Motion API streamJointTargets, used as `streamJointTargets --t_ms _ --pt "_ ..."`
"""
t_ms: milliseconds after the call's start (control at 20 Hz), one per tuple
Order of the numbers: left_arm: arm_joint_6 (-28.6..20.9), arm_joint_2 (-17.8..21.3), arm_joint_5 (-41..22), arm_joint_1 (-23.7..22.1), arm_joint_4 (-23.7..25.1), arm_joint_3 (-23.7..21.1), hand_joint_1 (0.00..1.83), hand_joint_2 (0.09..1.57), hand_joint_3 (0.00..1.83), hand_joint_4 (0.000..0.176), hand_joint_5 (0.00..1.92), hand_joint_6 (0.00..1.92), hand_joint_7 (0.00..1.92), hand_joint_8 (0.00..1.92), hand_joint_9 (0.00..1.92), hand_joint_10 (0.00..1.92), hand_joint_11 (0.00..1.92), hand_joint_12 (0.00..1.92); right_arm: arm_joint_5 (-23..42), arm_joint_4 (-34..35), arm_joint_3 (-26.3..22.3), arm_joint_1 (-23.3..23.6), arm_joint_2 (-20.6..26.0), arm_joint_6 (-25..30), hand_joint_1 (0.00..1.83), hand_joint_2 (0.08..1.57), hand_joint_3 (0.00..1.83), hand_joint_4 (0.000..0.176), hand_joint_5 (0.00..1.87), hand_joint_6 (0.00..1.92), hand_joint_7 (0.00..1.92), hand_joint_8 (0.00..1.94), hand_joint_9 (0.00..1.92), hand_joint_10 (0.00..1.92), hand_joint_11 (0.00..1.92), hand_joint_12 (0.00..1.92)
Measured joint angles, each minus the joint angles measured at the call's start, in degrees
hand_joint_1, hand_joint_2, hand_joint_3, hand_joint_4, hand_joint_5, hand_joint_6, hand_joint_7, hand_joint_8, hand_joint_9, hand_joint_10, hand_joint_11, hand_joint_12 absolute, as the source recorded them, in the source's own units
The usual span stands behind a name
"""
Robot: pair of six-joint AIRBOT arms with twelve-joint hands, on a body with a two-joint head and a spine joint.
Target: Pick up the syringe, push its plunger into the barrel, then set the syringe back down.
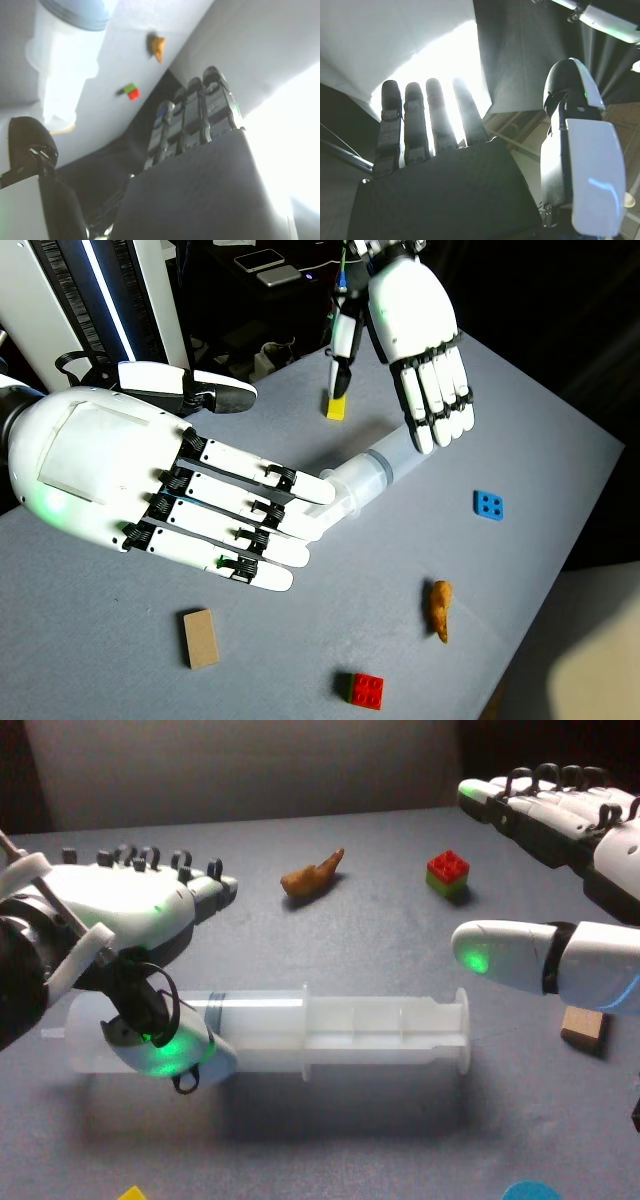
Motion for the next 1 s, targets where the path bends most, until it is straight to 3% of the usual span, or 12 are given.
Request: streamJointTargets --t_ms 50,150,250,400,500,700,750,850,1000 --pt "1.6 -0.48 -0.07 -0.13 -1.18 0.39 0.74 1.02 0.02 0.017 0.0 0.0 0.0 0.0 0.0 0.0 0.0 0.0 0.17 -0.37 -0.13 0.0 -0.02 0.0 0.04 1.07 0.0 0.051 0.02 0.0 0.01 0.0 0.02 0.0 0.0 0.31" --pt "4.17 -2.16 -0.28 -0.24 -3.43 1.62 0.8 1.03 0.01 0.008 0.0 0.0 0.0 0.0 0.0 0.0 0.0 0.0 0.55 -1.33 -0.31 0.0 -0.04 0.0 0.03 1.06 0.0 0.049 0.01 0.0 0.01 0.0 0.02 0.0 0.0 0.34" --pt "4.2 -4.11 -0.68 -0.24 -3.93 2.75 0.82 1.03 0.01 0.015 0.0 0.0 0.0 0.0 0.0 0.0 0.0 0.0 0.87 -1.6 -0.31 0.0 -0.09 0.02 0.03 1.06 0.0 0.052 0.01 0.0 0.01 0.0 0.03 0.0 0.0 0.35" --pt "4.17 -6.6 -1.66 -0.22 -4.46 4.37 0.78 1.04 0.01 0.0 0.0 0.0 0.0 0.0 0.0 0.0 0.0 0.0 0.87 -1.53 -0.31 -0.04 -0.09 0.02 0.05 1.07 0.0 0.047 0.04 0.0 0.02 0.0 0.03 0.0 0.0 0.35" --pt "3.87 -7.98 -2.12 0.46 -4.26 5.42 0.78 1.05 0.01 0.0 0.0 0.0 0.0 0.0 0.0 0.0 0.0 0.0 0.87 -1.64 -0.33 -0.04 -0.09 0.07 0.05 1.06 0.0 0.046 0.05 0.0 0.04 0.0 0.06 0.01 0.0 0.43" --pt "3.08 -9.01 -2.47 2.34 -4.39 6.23 0.81 1.04 0.0 0.0 0.0 0.0 0.0 0.0 0.0 0.0 0.0 0.0 0.96 -1.73 -0.33 -0.04 -0.09 0.24 0.06 1.06 0.0 0.04 0.04 0.0 0.04 0.0 0.06 0.0 0.0 0.41" --pt "2.93 -9.2 -2.8 3.04 -4.07 6.23 0.8 1.05 0.0 0.0 0.0 0.0 0.0 0.0 0.0 0.0 0.0 0.0 1.01 -1.81 -0.35 -0.04 -0.09 0.26 0.06 1.06 0.0 0.042 0.04 0.0 0.03 0.0 0.05 0.0 0.0 0.39" --pt "-2.34 -9.25 -3.41 5.25 0.24 5.46 0.78 1.06 0.01 0.0 0.0 0.0 0.0 0.0 0.0 0.0 0.0 0.0 1.11 -1.9 -0.37 -0.04 -0.09 0.26 0.03 1.07 0.0 0.042 0.02 0.0 0.02 0.0 0.02 0.0 0.0 0.31" --pt "-7.19 -9.81 -4.37 7.48 6.43 4.61 0.83 1.03 0.0 0.0 0.0 0.0 0.0 0.0 0.0 0.0 0.0 0.0 1.29 -2.08 -0.37 -0.07 -0.11 0.28 0.04 1.08 0.0 0.04 0.01 0.0 0.01 0.0 0.02 0.0 0.0 0.34"
